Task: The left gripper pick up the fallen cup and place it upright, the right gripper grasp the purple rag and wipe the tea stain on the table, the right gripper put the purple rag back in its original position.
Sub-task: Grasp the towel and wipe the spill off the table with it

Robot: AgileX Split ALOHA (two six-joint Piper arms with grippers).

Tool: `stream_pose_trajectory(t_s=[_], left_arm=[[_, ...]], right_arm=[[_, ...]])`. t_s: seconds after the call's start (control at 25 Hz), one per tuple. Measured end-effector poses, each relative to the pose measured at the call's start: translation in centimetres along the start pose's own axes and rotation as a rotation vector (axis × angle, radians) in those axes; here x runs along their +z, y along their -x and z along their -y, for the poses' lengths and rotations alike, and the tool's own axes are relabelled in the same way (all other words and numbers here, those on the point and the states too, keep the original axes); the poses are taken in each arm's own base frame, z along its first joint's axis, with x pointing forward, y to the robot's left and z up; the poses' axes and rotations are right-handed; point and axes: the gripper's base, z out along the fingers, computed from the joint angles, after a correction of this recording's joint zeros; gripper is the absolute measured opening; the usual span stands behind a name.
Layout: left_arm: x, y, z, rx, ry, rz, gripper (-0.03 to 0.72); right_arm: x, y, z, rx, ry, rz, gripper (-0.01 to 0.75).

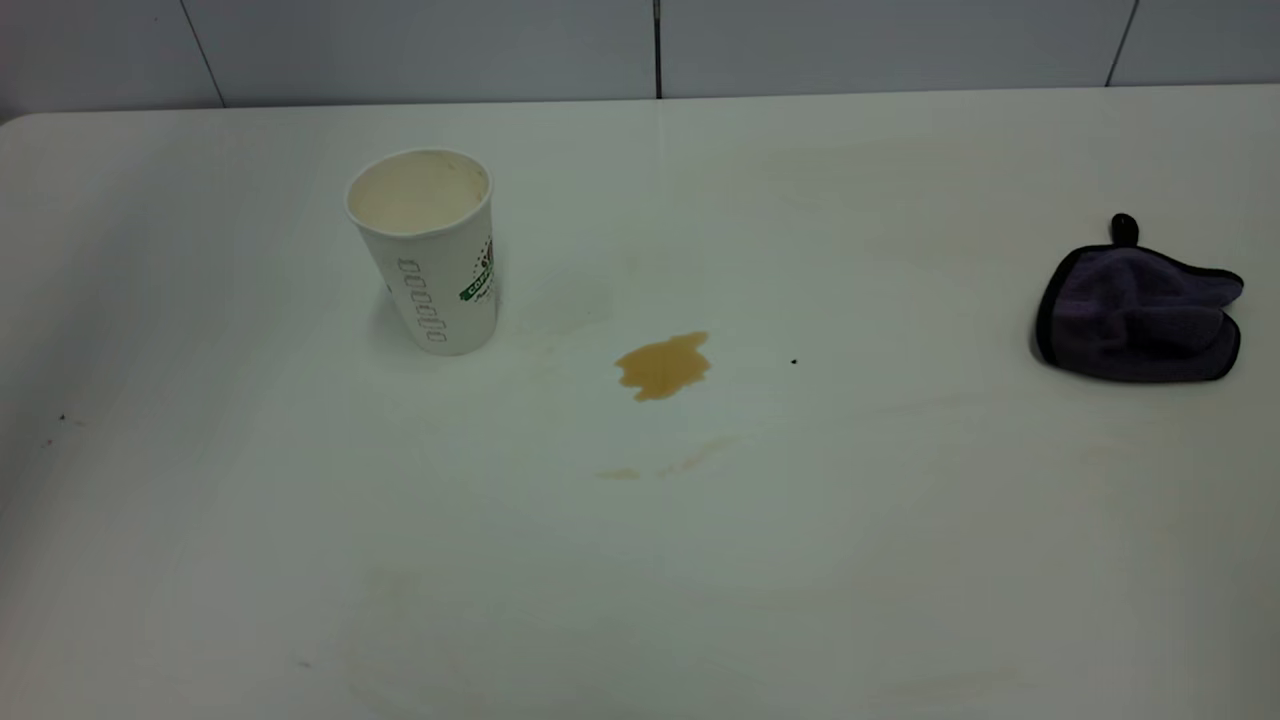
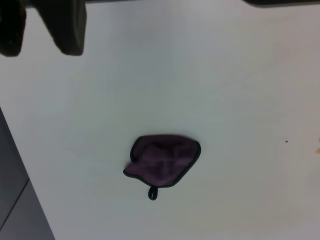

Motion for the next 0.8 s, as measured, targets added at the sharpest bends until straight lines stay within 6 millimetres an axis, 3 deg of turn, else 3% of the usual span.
stream_pose_trajectory(t_s=[0.2, 0.36, 0.8], left_arm=[[-3.1, -2.8, 0.1, -0.041, 0.055, 0.034, 0.331], [-4.1, -6.7, 0.7, -0.101, 0.061, 0.011, 0.317], [-1.3, -22.1, 2.7, -0.271, 0.149, -0.172, 0.313]], right_arm=[[0.0, 0.0, 0.0, 0.0, 0.001, 0.0, 0.239], [0.0, 0.0, 0.0, 0.001, 0.002, 0.0, 0.239], [0.0, 0.0, 0.0, 0.001, 0.003, 0.0, 0.239]])
